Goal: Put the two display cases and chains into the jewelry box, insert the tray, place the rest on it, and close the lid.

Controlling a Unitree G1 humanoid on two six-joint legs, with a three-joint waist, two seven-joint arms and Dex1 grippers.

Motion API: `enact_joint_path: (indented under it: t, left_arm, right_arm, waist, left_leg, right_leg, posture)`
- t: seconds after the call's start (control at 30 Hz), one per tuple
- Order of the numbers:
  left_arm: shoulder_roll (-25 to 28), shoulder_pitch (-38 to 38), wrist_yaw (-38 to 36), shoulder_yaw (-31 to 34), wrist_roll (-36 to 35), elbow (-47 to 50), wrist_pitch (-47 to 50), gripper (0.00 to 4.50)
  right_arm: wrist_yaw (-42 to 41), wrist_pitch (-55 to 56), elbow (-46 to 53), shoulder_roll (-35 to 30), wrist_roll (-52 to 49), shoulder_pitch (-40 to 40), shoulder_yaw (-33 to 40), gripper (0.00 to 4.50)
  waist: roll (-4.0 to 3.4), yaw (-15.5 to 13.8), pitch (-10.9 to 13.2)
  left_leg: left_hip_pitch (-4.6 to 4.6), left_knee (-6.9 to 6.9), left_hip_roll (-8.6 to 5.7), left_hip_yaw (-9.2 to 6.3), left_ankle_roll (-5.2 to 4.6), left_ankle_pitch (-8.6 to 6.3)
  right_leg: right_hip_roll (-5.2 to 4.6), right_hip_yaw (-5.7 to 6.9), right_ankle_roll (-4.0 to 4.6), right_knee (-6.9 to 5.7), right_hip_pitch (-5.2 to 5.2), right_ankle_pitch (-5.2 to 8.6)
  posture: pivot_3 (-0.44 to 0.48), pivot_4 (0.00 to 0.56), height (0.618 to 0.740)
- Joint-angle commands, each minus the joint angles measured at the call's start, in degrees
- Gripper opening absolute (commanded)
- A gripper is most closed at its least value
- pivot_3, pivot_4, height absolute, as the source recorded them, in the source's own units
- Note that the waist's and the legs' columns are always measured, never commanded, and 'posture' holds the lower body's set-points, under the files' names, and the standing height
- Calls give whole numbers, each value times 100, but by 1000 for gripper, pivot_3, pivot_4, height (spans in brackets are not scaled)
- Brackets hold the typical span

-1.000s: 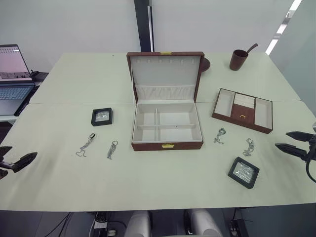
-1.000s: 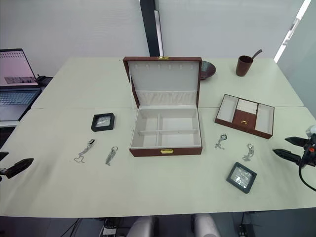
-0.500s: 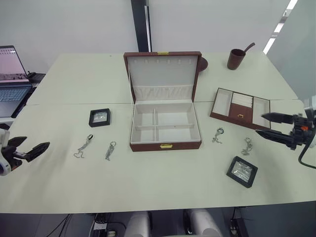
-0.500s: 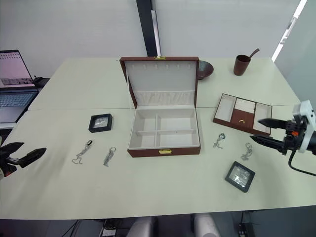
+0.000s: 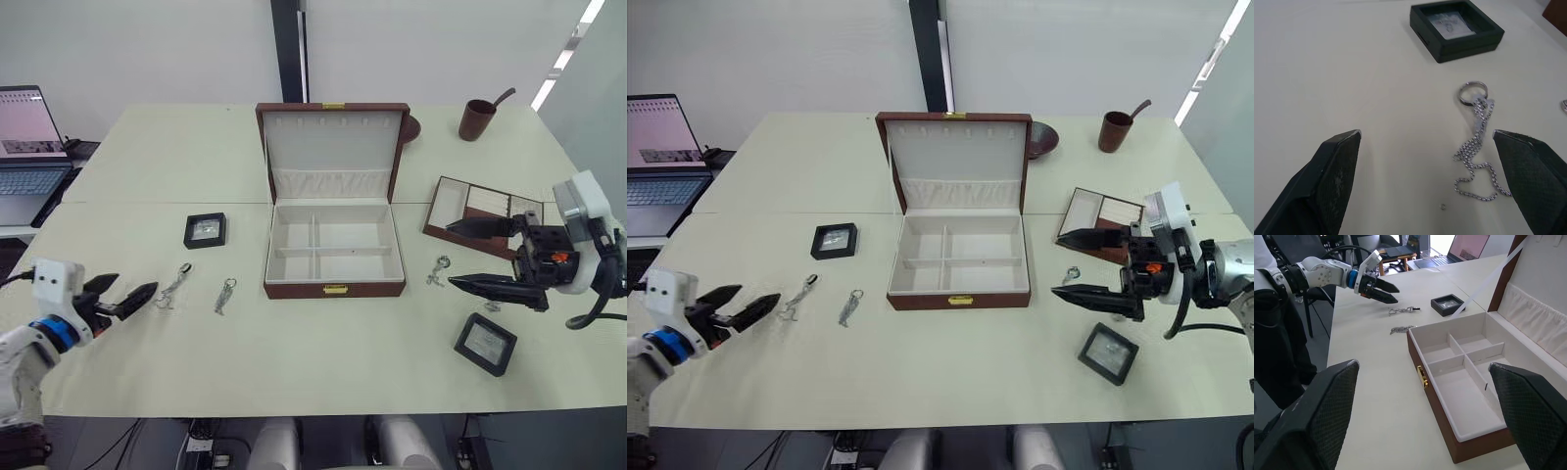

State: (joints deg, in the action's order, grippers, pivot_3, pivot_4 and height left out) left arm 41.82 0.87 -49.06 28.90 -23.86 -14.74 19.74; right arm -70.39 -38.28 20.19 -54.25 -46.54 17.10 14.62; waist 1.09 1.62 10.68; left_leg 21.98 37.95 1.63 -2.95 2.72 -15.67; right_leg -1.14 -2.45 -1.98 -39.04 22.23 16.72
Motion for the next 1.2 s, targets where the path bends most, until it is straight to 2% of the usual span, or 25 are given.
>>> enact_joint_path:
  t: [0.03,0.4,0.63,0.93,1.03,1.2]
  left_arm:
    - [-69,-20,159,-35,-48,386,-20,4475]
    - [-292,168,494,-301,1,429,-69,4475]
    - [-257,375,452,-479,50,282,-46,4475]
    - [-129,167,336,-815,283,143,8,4475]
    - [-161,120,334,-840,321,85,-63,3949]
    - [-212,76,354,-842,337,41,-138,2448]
  right_arm:
    - [-107,459,-9,-19,345,-255,-18,4500]
    - [-99,2128,-236,695,1061,-990,53,4500]
    - [-233,2259,-346,832,1170,-1395,-242,4500]
    - [-200,2242,-410,771,1119,-1273,-230,4500]
    - [-201,2212,-403,749,1099,-1227,-222,4500]
    - [-241,2175,-434,700,1070,-1145,-212,4500]
  waist:
    - [2,-9,0]
    - [6,-5,-2]
    - [6,-5,-2]
    - [5,9,-3]
    - [2,9,-4]
    - [-7,4,-10]
  left_leg:
    - [1,0,0,-1,0,0]
    - [-3,0,-4,-2,0,0]
    - [-5,0,-5,-1,0,0]
    - [-10,-1,-7,0,1,0]
    - [-11,-1,-6,4,0,0]
    - [-13,0,-6,3,0,0]
  right_leg:
    - [1,1,0,1,0,0]
    - [4,1,0,0,-4,0]
    - [6,0,0,-1,-5,0]
    - [10,-2,0,-3,-6,0]
    - [7,-7,0,-3,-7,0]
    - [6,-6,0,-3,-10,0]
  posture:
    - [0,150,740]
    - [0,150,740]
    - [0,150,740]
    - [0,150,740]
    - [0,150,740]
    - [0,150,740]
